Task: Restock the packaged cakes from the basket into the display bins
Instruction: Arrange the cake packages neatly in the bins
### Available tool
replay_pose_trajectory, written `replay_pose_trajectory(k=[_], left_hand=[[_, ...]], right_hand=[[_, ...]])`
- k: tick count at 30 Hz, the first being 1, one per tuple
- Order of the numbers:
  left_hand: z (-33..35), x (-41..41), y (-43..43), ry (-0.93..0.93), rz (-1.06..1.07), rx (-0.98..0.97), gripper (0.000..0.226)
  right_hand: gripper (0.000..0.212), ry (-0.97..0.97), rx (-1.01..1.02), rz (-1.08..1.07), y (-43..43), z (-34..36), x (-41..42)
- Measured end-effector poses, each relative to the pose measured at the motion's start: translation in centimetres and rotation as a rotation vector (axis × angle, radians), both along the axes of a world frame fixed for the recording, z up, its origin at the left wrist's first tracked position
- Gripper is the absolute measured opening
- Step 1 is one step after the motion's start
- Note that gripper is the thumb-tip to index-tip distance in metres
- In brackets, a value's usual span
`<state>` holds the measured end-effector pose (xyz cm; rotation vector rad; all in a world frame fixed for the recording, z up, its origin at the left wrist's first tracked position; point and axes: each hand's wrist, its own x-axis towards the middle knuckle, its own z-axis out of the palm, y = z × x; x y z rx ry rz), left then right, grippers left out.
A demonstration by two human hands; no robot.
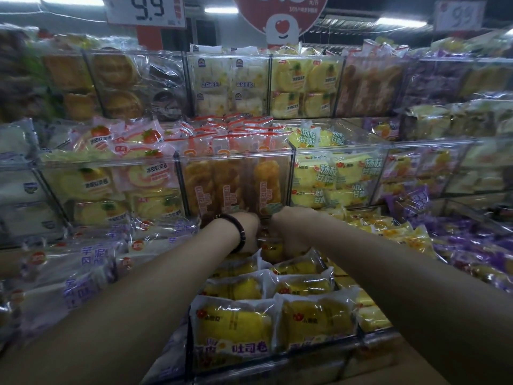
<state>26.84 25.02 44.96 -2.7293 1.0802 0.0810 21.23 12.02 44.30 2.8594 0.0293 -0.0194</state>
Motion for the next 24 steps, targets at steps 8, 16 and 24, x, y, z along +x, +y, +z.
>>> replay_pose_trajectory(k=[8, 16, 24], left_hand=[[0.6, 0.1, 1.0, -0.052, -0.006, -0.099, 0.046], [2.4, -2.8, 3.4, 0.063, -0.169, -0.154, 0.022], [0.4, -3.1, 3.6, 0.003, -0.357, -0.057, 0.023]], right_hand=[[0.034, -0.036, 0.105, -0.051, -0.8, 0.0, -0.9], [0.031, 0.089, 0.349, 0.102, -0.5, 3.8, -5.7], [0.027, 0.185, 0.185, 0.115, 0.0, 1.6, -6.8]])
